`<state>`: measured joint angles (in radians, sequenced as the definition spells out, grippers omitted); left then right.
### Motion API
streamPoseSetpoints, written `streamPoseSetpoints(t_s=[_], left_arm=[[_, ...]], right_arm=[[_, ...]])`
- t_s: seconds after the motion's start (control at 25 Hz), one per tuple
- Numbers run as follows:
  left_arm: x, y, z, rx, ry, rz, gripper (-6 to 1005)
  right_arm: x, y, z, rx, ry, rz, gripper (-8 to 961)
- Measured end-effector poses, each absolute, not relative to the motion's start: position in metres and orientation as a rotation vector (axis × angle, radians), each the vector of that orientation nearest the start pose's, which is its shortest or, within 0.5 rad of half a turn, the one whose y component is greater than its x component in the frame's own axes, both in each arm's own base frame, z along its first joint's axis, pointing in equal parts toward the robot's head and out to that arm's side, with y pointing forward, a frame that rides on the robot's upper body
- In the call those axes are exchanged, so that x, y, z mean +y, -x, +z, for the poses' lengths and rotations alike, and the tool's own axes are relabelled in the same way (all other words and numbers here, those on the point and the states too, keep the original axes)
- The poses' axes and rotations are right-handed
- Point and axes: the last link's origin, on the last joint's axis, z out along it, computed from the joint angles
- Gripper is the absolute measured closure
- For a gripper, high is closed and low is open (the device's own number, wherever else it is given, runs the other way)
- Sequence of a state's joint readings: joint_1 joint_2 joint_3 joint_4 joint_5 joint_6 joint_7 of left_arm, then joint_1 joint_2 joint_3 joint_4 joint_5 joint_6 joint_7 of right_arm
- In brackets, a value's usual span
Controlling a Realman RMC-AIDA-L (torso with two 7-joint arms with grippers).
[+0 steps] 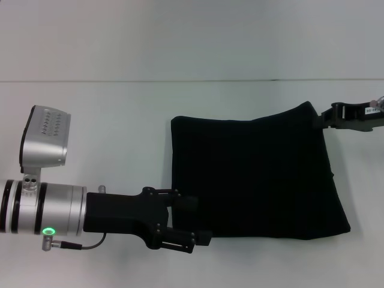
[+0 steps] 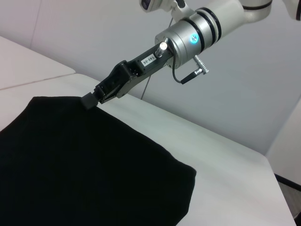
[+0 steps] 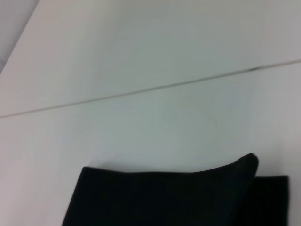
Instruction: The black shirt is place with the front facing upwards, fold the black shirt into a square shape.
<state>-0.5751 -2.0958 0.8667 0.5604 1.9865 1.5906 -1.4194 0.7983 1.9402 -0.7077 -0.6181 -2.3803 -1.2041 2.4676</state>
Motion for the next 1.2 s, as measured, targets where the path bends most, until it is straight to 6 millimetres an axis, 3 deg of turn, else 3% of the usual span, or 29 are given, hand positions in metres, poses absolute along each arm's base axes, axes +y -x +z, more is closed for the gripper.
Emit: streamPoseSetpoints(t_s=[0.48,0.76,0.96,1.08,1.2], left_arm=[[0.312,0.238,-0.044,-0.681,2.971,-0.700,124],[0.314,0.239,-0.041,-0.727,2.937,-0.724,124],[0.320,0.242,-0.033,-0.878,2.848,-0.791,125],[0.323,0.241,-0.029,-0.988,2.804,-0.823,124],[0.326,0.240,-0.026,-1.108,2.771,-0.840,124]], right_arm=[[0.427,-0.288,0.022,1.620,2.008,0.319,910],[0.417,-0.305,0.038,1.626,1.919,0.568,906],[0.395,-0.316,0.054,1.478,1.927,0.818,735],[0.370,-0.320,0.058,1.271,2.001,0.931,528],[0.346,-0.321,0.053,1.042,2.118,0.937,401]])
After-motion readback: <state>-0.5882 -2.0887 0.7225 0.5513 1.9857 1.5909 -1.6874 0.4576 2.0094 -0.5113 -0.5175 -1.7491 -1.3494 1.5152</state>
